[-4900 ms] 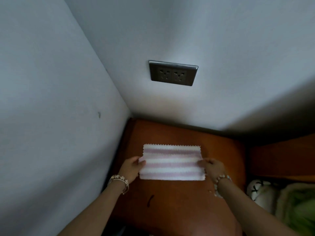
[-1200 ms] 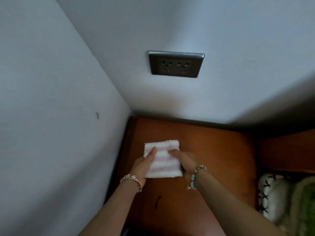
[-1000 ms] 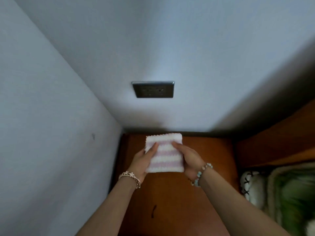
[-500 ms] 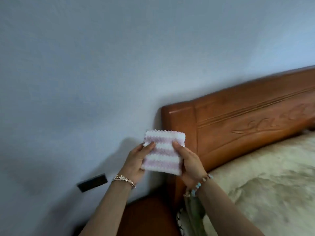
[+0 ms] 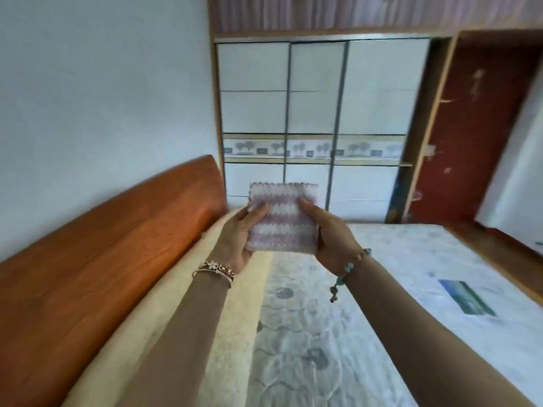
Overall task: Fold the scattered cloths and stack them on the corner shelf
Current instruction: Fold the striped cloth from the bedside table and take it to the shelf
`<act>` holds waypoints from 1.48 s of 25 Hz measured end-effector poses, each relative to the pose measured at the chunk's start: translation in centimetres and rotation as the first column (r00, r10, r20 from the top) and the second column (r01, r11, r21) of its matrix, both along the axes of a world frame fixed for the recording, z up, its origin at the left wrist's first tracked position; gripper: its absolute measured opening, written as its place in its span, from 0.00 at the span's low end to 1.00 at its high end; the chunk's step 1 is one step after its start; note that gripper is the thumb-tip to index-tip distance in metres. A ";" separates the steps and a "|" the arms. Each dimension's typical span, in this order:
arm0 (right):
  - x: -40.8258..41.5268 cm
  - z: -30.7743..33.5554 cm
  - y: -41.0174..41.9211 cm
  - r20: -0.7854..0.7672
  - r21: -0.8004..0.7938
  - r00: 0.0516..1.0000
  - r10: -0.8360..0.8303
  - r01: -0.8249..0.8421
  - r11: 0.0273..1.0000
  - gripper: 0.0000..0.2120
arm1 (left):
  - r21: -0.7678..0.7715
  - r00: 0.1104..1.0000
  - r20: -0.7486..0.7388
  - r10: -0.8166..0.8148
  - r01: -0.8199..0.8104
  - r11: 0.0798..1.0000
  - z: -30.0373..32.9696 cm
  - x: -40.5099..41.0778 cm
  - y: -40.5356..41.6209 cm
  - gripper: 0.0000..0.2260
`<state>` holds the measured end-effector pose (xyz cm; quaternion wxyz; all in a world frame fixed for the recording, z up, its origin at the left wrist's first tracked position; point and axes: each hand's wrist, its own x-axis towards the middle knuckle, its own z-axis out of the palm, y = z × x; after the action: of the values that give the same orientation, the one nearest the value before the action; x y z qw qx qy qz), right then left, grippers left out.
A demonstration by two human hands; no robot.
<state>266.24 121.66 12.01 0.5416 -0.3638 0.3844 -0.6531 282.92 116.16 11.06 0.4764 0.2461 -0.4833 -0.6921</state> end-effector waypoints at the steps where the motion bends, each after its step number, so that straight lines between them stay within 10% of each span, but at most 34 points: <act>1: -5.2 0.8 3.1 -0.008 -0.006 0.993 -0.121 0.121 0.993 0.23 | -0.018 0.990 0.004 -0.141 0.141 0.990 0.9 -6.0 1.6 0.14; 9: -27.0 3.6 25.2 0.047 -0.018 0.707 -0.705 0.707 0.707 0.31 | -0.046 0.659 -0.032 -0.752 0.750 0.659 4.7 -34.6 15.8 0.16; 20: -36.0 0.7 45.3 -0.014 0.000 0.262 -0.965 0.965 0.262 0.09 | 0.021 0.218 -0.030 -0.975 0.976 0.218 0.8 -53.5 32.4 0.24; 25: -44.3 -2.6 54.1 -0.010 0.071 0.225 -0.974 0.972 0.224 0.11 | 0.096 0.089 -0.004 -0.996 0.992 0.088 -2.5 -62.4 41.0 0.18; 37: -67.9 -8.5 69.4 0.036 0.232 0.311 -0.950 0.922 0.311 0.21 | 0.173 0.070 0.146 -0.987 0.980 0.095 -6.6 -85.7 55.0 0.02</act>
<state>198.35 191.09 3.47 0.1191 0.0301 0.5307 -0.8386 197.21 171.13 4.50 -0.1750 -0.0601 -0.5629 -0.8056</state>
